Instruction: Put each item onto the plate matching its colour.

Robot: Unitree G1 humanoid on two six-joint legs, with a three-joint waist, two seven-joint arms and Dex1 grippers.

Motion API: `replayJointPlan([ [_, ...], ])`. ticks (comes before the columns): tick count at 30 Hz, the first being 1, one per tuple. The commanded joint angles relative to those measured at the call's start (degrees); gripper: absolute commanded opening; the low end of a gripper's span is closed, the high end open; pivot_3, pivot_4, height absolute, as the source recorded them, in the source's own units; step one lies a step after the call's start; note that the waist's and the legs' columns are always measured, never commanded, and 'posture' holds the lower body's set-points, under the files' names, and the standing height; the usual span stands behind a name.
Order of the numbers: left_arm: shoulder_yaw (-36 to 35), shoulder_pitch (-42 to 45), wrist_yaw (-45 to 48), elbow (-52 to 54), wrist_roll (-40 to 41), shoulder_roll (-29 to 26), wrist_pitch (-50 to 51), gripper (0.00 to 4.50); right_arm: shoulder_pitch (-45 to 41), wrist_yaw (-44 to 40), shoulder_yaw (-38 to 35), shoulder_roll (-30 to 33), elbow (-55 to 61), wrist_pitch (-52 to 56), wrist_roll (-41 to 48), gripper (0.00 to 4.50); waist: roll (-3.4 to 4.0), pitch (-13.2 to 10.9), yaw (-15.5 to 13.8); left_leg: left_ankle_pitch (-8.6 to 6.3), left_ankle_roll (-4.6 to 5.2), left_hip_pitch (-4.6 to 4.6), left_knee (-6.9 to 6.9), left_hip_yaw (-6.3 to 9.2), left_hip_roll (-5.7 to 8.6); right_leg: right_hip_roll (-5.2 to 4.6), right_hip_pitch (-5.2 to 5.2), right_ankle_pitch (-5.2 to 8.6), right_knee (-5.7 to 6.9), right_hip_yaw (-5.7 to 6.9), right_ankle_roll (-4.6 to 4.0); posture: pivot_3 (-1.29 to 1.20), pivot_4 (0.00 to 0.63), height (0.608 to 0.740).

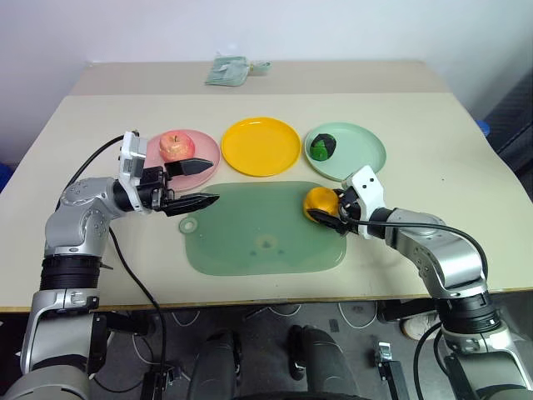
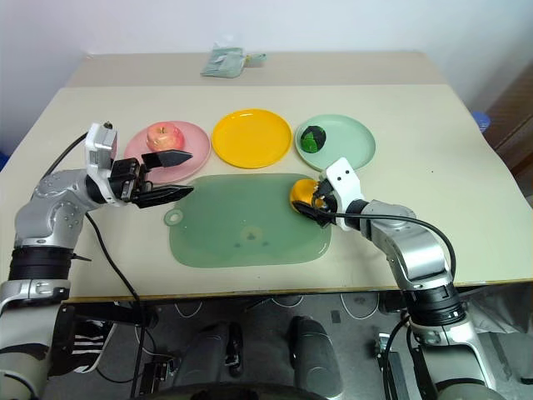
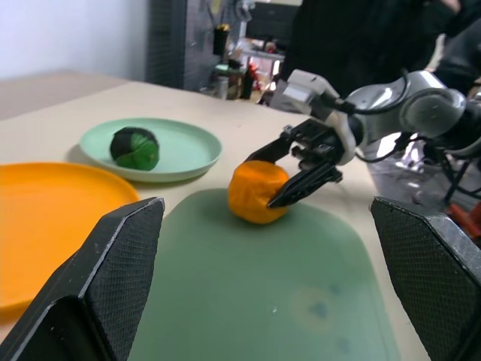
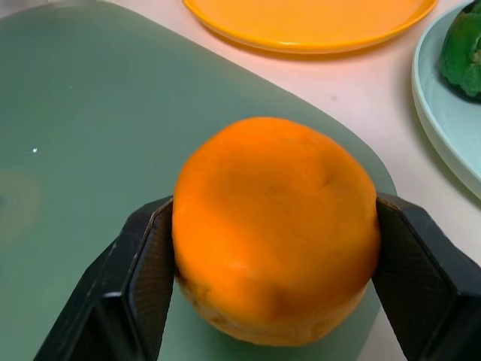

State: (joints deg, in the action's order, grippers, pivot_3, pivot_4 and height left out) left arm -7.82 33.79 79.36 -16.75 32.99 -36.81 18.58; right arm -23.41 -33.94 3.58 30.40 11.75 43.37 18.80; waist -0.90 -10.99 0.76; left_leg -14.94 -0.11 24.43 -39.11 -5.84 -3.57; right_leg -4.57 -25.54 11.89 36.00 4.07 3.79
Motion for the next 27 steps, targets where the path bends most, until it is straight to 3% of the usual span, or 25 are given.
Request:
replayJointPlan([
  [1, -3.8, 0.3, -10.8, -2.1, -4.1, 1.0, -5.4, 4.50, -7.1, 0.3, -1.1, -2.7, 1.0, -0.8, 1.6, 3.02, 0.01, 0.0, 0.2, 0.00, 0.00, 0.00, 0.00, -0.01, 0.00, 0.00, 0.00, -0.03, 0.00, 0.00, 0.04, 0.00, 0.150, 0.740],
  [5, -4.7, -0.1, -18.2, -3.2, -6.5, 2.6, -8.0, 4.50, -15.9, 2.2, 2.0, -8.5, -7.5, -8.3, -2.9, 3.02, 0.01, 0.0, 0.3, 0.00, 0.00, -0.03, 0.00, -0.03, -0.03, 0.05, -0.04, -0.09, 0.06, -0.01, 0.11, 0.00, 0.150, 0.740],
  [10, -6.2, -0.3, -30.0, -2.0, -9.0, 7.2, -11.1, 4.50, -29.8, 7.9, 3.8, -18.0, -35.0, -25.7, -10.7, 3.02, 0.00, 0.0, -0.1, 0.00, 0.00, 0.02, 0.01, -0.05, 0.02, 0.01, -0.02, -0.10, 0.03, 0.00, 0.13, 0.00, 0.150, 0.740],
  [14, -6.1, -3.1, -34.4, 1.6, -9.7, 8.4, -10.8, 4.50, -36.6, 9.9, 2.9, -22.6, -53.7, -35.4, -13.4, 3.02, 0.00, 0.0, 0.2, 0.00, 0.00, 0.04, 0.03, -0.08, 0.03, -0.04, -0.01, -0.11, 0.02, -0.01, 0.15, 0.00, 0.150, 0.740],
  [17, -6.0, -5.2, -35.2, 4.8, -8.9, 8.3, -9.7, 4.50, -38.9, 8.0, 1.1, -24.0, -61.0, -39.0, -12.3, 4.44, 0.01, 0.0, 0.2, 0.01, -0.01, 0.04, 0.08, -0.08, 0.01, -0.03, -0.02, -0.11, 0.03, 0.00, 0.14, 0.00, 0.150, 0.740],
  [22, -6.4, -6.7, -34.6, 7.7, -7.2, 7.7, -8.8, 4.50, -38.5, 8.6, -1.2, -24.0, -59.4, -42.8, -11.9, 4.48, 0.02, 0.0, 0.3, 0.03, -0.05, 0.02, 0.07, -0.08, -0.01, -0.04, -0.02, -0.12, 0.04, 0.00, 0.14, 0.00, 0.150, 0.740],
  [25, -7.3, -7.0, -28.2, 5.6, -4.2, 6.6, -9.6, 4.50, -32.0, 2.5, -10.4, -23.7, -42.2, -34.6, 3.3, 4.48, 0.03, 0.0, 0.2, 0.05, -0.09, 0.00, 0.09, -0.07, -0.04, -0.01, -0.03, -0.12, 0.07, 0.00, 0.14, 0.00, 0.150, 0.740],
  [27, -7.2, -7.1, -21.7, 3.2, -2.5, 5.4, -10.9, 4.50, -25.2, -0.1, -10.2, -20.4, -30.7, -29.8, 5.3, 4.48, 0.02, 0.0, -0.2, 0.05, -0.09, 0.01, 0.13, 0.00, -0.05, 0.00, -0.01, -0.11, 0.07, 0.05, 0.14, 0.00, 0.150, 0.740],
])
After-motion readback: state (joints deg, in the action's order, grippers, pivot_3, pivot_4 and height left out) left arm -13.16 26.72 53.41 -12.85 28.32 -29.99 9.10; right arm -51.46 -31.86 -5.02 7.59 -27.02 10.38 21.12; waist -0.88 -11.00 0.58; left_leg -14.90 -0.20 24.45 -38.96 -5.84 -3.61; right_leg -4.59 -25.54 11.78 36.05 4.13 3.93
